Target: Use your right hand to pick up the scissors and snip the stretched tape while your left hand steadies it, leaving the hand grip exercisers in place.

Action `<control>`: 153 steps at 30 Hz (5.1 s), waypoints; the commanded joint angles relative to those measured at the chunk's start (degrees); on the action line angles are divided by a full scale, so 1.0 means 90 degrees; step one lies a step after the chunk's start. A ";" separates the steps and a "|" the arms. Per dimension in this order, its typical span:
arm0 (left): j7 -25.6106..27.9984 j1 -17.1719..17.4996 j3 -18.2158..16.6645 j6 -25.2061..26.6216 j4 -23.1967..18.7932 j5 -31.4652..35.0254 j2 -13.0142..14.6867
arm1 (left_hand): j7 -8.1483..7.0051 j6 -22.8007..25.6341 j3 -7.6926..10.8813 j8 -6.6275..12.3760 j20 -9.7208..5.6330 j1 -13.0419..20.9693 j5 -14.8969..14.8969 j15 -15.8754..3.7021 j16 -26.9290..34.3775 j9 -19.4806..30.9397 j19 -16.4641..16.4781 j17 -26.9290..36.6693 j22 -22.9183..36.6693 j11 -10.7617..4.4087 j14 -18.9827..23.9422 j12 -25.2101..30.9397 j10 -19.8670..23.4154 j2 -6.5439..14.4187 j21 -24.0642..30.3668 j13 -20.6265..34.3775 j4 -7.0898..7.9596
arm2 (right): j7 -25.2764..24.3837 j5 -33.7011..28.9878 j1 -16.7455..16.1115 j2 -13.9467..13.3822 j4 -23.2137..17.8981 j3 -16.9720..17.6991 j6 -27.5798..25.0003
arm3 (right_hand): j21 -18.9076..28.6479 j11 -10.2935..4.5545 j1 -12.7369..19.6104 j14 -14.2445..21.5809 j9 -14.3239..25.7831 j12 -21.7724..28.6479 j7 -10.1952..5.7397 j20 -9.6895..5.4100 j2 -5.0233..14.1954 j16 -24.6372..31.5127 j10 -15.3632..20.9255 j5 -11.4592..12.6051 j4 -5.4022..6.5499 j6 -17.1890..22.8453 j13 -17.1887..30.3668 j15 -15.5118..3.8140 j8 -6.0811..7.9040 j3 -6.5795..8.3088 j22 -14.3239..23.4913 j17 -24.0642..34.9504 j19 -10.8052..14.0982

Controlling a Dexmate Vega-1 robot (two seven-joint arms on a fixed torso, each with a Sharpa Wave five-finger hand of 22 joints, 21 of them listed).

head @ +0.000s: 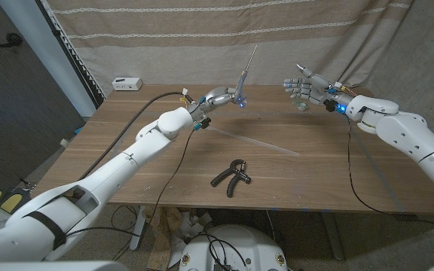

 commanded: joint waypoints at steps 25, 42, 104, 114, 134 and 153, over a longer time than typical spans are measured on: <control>-0.1229 -0.0287 0.0131 -0.0338 0.0855 -0.1098 -0.0245 | -0.0244 -0.1325 0.0532 0.0420 -0.0427 -0.0781 -0.0102 -0.0873 -0.0167 0.1068 -0.0194 -0.0176 0.0006 -0.1148 -0.1321 -0.0873 -0.0486 0.0323 0.0050 -0.0560 0.1190 | -0.0068 -0.0027 0.0038 -0.0005 -0.0053 -0.0064 -0.0108 | -0.0109 0.0051 -0.0053 -0.0311 0.0002 -0.0013 -0.0012 -0.0500 0.0053 -0.0012 0.0016 0.0059 -0.0017 -0.0042 -0.0048 -0.0277 0.0008 0.0003 0.0017 -0.0003 0.0048; -0.0860 -0.0286 0.0219 -0.0634 0.0860 -0.0581 -0.0248 | 0.0119 0.0459 0.0056 0.0408 -0.0323 0.0017 -0.0191 -0.0877 0.1570 -0.1335 -0.0575 0.2120 -0.0023 -0.1151 -0.2367 -0.1365 -0.2786 0.0382 -0.0079 0.1153 0.0026 | -0.0060 -0.0027 0.0059 -0.0035 -0.0071 -0.0065 -0.0148 | -0.0173 0.0043 -0.0056 -0.0305 -0.0004 -0.0021 -0.0019 -0.0491 0.0063 -0.0013 0.0022 0.0073 -0.0044 -0.0039 -0.0074 -0.0275 0.0015 0.0006 0.0018 -0.0006 0.0038; -0.2072 0.0110 -0.0391 0.0567 0.1263 -0.3087 -0.0838 | 0.0112 0.1506 -0.0482 -0.0451 -0.0274 0.0569 0.0426 -0.0809 0.3968 -0.2836 0.0189 0.3924 0.0223 -0.1116 -0.1555 0.3232 -0.1221 -0.0239 0.0242 0.2509 -0.0187 | -0.0261 -0.0021 -0.0029 -0.0174 -0.0389 -0.0036 -0.0298 | -0.0410 -0.0009 -0.0080 -0.0350 -0.0019 -0.0045 -0.0058 -0.0455 0.0090 -0.0044 0.0072 0.0119 -0.0152 -0.0034 -0.0167 -0.0263 0.0028 0.0007 0.0024 -0.0019 0.0050; -0.1950 0.0106 -0.0374 0.0602 0.1213 -0.2991 -0.0775 | 0.0385 0.2288 -0.0637 0.0180 -0.0356 0.0137 0.0591 -0.0816 0.3908 -0.2382 0.0330 0.3910 0.0316 -0.1110 -0.1202 0.3863 -0.0938 -0.0822 0.0336 0.2498 -0.0013 | -0.0257 -0.0026 -0.0009 -0.0147 -0.0375 -0.0065 -0.0299 | -0.0447 -0.0012 -0.0089 -0.0352 -0.0021 -0.0049 -0.0058 -0.0448 0.0094 -0.0048 0.0078 0.0125 -0.0167 -0.0033 -0.0179 -0.0274 0.0029 0.0005 0.0025 -0.0021 0.0055; -0.2005 0.0048 -0.0397 0.0374 0.1548 -0.2991 -0.0986 | 0.0482 0.2174 -0.1300 0.3071 -0.0538 -0.0788 0.1576 -0.0819 0.3994 0.1678 0.0439 0.3959 0.0417 -0.1107 -0.0531 0.4198 0.0027 -0.1455 0.0340 0.2530 0.0900 | -0.0246 -0.0072 0.0056 -0.0174 -0.0403 -0.0102 -0.0338 | -0.0507 -0.0022 -0.0098 -0.0355 -0.0023 -0.0053 -0.0074 -0.0445 0.0102 -0.0055 0.0093 0.0136 -0.0195 -0.0033 -0.0198 -0.0274 0.0031 0.0004 0.0027 -0.0024 0.0071; -0.1554 0.0173 -0.0398 0.0706 0.1124 -0.2902 -0.0801 | 0.1166 0.1997 -0.2723 0.5239 -0.0212 -0.0899 0.1738 -0.0776 0.4362 0.2062 0.0550 0.3910 0.0430 -0.1091 -0.0509 0.4247 0.0170 -0.2157 0.0317 0.2566 0.0590 | -0.0181 -0.0069 0.0107 -0.0171 -0.0356 -0.0134 -0.0373 | -0.0573 -0.0021 -0.0096 -0.0365 -0.0025 -0.0060 -0.0076 -0.0436 0.0118 -0.0062 0.0106 0.0148 -0.0227 -0.0026 -0.0215 -0.0272 0.0034 0.0011 0.0029 -0.0026 0.0071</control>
